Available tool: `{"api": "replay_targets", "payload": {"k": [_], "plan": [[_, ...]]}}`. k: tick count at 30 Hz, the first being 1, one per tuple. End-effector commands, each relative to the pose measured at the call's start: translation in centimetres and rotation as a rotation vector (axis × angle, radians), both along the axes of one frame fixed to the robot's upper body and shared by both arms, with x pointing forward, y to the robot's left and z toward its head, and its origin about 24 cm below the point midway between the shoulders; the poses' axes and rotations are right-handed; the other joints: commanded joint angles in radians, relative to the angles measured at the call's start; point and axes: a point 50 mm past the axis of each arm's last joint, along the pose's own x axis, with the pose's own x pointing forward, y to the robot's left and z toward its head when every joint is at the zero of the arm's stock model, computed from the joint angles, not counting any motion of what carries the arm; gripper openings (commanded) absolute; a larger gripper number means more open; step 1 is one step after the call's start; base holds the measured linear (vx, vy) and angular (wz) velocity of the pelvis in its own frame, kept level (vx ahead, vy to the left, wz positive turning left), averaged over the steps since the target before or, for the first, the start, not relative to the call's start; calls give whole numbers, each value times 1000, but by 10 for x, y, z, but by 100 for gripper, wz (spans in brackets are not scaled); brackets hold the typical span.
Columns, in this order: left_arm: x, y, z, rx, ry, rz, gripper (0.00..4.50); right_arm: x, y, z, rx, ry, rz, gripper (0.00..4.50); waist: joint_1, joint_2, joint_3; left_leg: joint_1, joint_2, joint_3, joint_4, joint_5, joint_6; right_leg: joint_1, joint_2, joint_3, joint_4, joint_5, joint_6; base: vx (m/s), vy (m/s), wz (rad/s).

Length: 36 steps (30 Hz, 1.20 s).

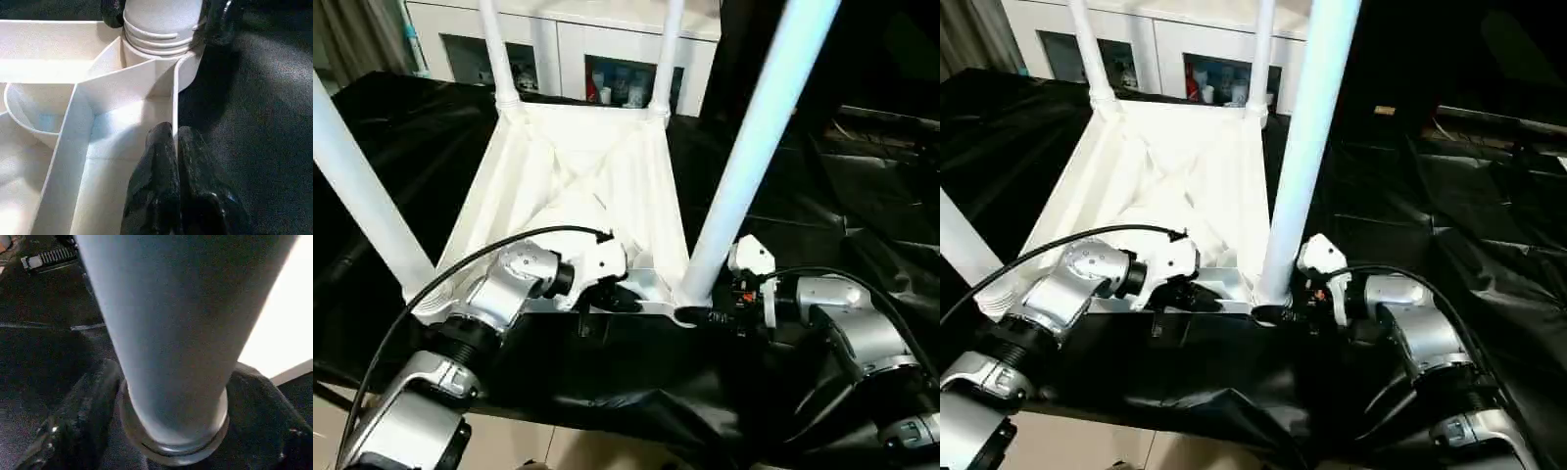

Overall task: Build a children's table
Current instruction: Rotate leg to tighten

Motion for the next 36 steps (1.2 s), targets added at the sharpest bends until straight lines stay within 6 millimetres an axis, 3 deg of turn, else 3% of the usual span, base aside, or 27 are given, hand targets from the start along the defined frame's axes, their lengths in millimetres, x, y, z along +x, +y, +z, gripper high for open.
{"api": "replay_targets", "payload": {"k": [1, 13, 17, 18, 20, 21, 23, 25, 26, 30, 34, 36], "plan": [[-3, -8, 4, -42, -5, -33, 0, -1, -2, -1, -7, 17, 8, 298, -4, -2, -65, 9, 3, 15, -65, -160, 92, 59, -27, 29, -43, -120, -265, 0, 0, 0], [-4, -5, 0, -28, 11, -21, 0, -2, -2, -6, -5, 38, -6, 269, -2, -4, -69, 8, 2, 14, -62, -140, 100, 62, -28, 29, -39, -108, -268, 0, 0, 0], [3, -8, -1, -38, -8, 75, 0, 5, -2, -12, -3, 21, -152, 268, -5, -6, -67, 8, 2, 15, -63, -160, 87, 59, -28, 28, -43, -149, -259, 0, 0, 0], [7, -9, -2, -37, -19, 123, 0, 10, -3, -16, -4, 9, -235, 268, -7, -6, -64, 7, 2, 15, -65, -174, 80, 57, -28, 28, -47, -174, -253, 0, 0, 0], [13, -12, -4, -28, -42, 200, 0, 16, -2, -21, 4, -6, -366, 268, -15, -11, -59, 2, -6, 11, -68, -238, 33, 56, -28, 26, -61, -337, -197, -58, -5, -5], [16, -13, -5, -24, -51, 233, 0, 19, -2, -23, 10, -8, -417, 267, -17, -12, -61, 1, -7, 10, -67, -245, 22, 56, -29, 27, -62, -366, -182, -58, -6, -6], [27, -19, -8, 0, -85, 404, 0, 25, 7, -32, 41, -8, -627, 267, -29, -11, -57, 9, -9, 9, -66, -286, 10, 41, -26, 27, -76, -448, -148, 0, 0, 0], [30, -27, -12, 23, -89, 467, 0, 29, 16, -39, 46, 6, -805, 267, -34, -13, -58, 3, -12, 6, -68, -279, 4, 45, -26, 25, -79, -485, -125, 0, 0, 0], [30, -31, -14, 25, -87, 475, 0, 29, 21, -42, 44, 17, -855, 267, -37, -12, -57, 5, -13, 5, -68, -283, 1, 40, -26, 25, -84, -505, -114, 0, 0, 0], [28, -42, -17, 32, -81, 468, 0, 28, 49, -43, 63, 5, -841, 267, -42, -9, -56, 5, -13, 1, -71, -326, 16, 36, -23, 21, -91, -515, -103, 0, 0, 0], [28, -45, -14, 23, -101, 428, 0, 29, 60, -31, 132, -62, -760, 267, -48, -8, -56, 3, -13, 0, -73, -348, 23, 36, -22, 20, -92, -498, -106, 0, 0, 0], [28, -42, -12, 21, -108, 408, 0, 29, 57, -23, 212, -73, -731, 323, -47, -7, -58, 2, -11, 1, -74, -336, 31, 38, -23, 23, -89, -464, -117, 0, 0, 0]]}}
